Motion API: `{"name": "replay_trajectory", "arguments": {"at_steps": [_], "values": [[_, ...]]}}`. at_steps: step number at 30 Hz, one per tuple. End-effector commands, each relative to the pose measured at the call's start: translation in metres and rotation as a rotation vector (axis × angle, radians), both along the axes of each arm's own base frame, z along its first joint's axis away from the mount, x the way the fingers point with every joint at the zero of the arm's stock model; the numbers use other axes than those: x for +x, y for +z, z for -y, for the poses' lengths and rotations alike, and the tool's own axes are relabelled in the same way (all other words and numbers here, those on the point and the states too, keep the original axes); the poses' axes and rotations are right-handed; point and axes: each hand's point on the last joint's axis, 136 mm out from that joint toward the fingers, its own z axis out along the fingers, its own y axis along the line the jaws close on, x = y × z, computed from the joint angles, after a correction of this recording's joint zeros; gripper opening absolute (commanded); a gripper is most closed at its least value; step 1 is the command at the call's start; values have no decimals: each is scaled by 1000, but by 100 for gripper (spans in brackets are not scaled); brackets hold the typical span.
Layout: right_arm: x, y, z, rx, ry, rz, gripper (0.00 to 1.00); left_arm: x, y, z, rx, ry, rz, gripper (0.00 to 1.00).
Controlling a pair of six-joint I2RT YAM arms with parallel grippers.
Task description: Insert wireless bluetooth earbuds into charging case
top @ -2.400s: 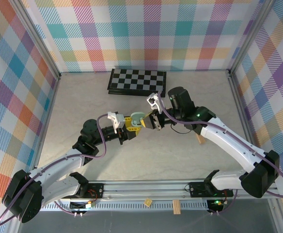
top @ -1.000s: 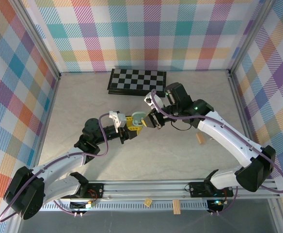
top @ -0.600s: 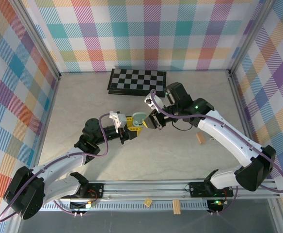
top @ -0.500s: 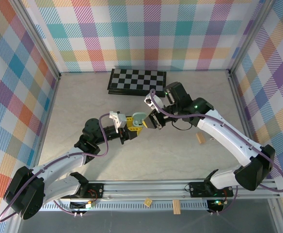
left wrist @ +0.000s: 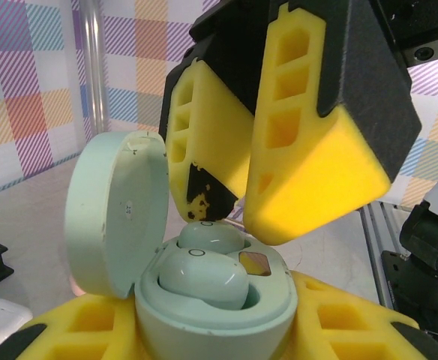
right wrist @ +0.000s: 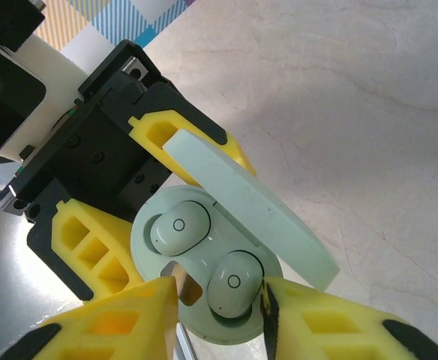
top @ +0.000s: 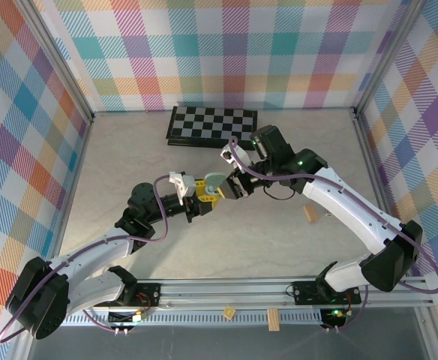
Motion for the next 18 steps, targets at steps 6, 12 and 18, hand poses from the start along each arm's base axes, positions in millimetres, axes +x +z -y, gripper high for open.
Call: {"name": "replay_trajectory", "arguments": {"at_steps": [6,12,18], "values": [[-9,35,17,75,-29,103,57,-8,24,0,-66,-26,96,29],[15,62,23,190,-172,87,80,-9,24,1,-67,-34,104,29],[53,54,22,88,-292,86,82,-11,26,1,-67,-44,115,30]]}}
